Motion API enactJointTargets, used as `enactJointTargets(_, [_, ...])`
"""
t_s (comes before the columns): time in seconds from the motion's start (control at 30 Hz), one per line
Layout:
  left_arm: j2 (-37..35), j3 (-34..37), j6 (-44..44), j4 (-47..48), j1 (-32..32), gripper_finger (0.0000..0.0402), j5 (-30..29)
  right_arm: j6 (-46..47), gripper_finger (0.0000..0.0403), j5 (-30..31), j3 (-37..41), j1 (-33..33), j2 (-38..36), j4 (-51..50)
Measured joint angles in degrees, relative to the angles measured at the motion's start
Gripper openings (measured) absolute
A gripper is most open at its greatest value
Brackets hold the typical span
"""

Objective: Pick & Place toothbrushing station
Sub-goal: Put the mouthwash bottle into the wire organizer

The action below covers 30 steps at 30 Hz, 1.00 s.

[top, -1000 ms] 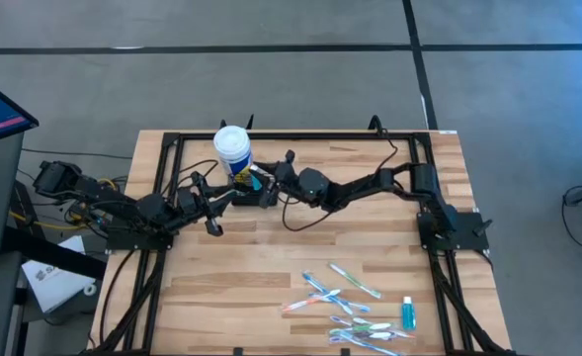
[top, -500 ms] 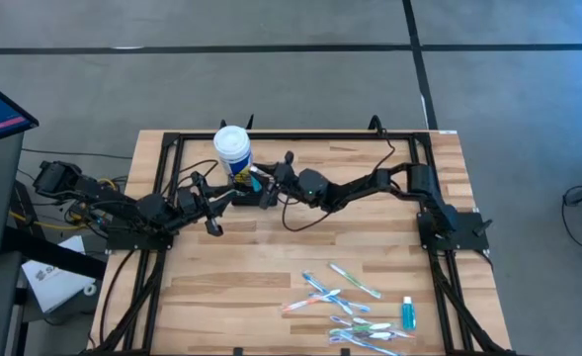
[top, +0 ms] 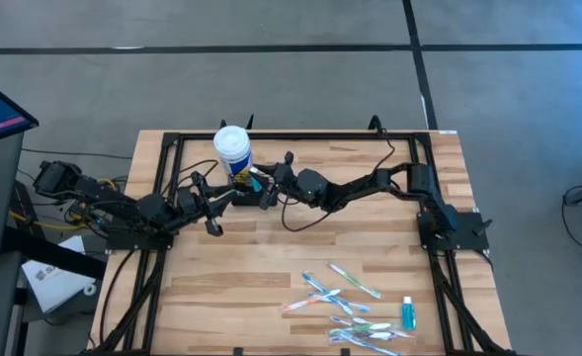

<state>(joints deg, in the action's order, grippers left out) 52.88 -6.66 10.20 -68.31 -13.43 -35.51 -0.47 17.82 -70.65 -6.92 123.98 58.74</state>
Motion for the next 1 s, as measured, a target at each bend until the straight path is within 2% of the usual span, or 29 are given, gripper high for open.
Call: enactJointTargets(1.0, [0.0, 0.0, 0.02, -0.02, 0.0, 0.0081, 0.0, -1.66, 0.008, 0.0, 0.0, 0.04, 0.04, -1.49])
